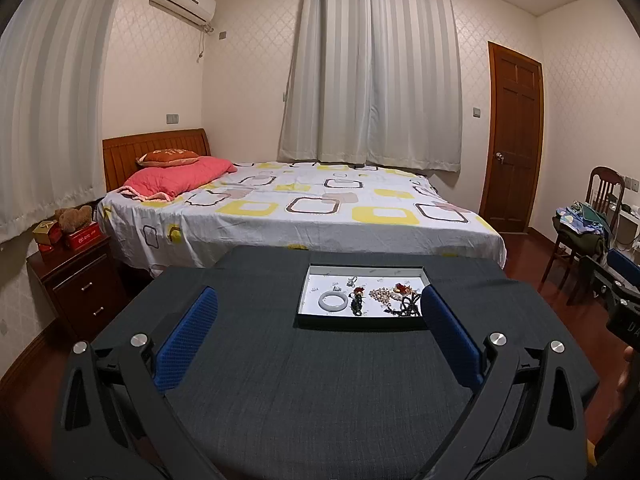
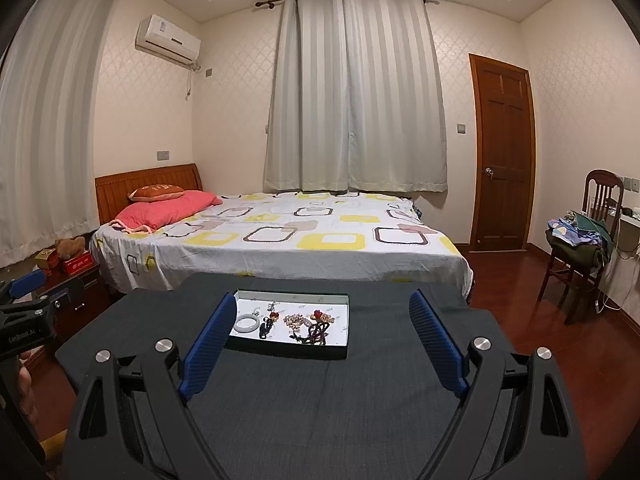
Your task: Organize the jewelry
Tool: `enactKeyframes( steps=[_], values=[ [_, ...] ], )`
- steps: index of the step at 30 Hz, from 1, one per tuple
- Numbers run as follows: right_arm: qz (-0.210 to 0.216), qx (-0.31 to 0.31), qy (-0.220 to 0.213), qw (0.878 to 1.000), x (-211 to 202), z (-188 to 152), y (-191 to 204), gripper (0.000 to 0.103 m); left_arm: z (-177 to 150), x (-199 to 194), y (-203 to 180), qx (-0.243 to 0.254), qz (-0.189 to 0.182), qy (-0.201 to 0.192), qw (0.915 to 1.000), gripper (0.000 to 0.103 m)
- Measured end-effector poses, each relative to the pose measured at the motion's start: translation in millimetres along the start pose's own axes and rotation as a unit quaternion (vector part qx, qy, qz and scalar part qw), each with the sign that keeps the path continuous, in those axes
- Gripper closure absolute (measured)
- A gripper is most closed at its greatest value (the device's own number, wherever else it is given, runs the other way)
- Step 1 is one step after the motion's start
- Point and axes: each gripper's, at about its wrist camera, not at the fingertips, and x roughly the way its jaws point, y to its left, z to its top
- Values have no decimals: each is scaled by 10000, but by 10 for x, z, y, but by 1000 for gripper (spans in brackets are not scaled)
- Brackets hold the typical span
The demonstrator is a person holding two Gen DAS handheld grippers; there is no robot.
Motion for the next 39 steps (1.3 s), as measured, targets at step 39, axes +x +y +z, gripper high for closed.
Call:
enactKeyframes(
  steps=[39],
  values=[
    [32, 13, 14, 10000, -20, 26, 22, 18, -43, 19, -10, -49, 20, 23, 10000, 4]
  ],
)
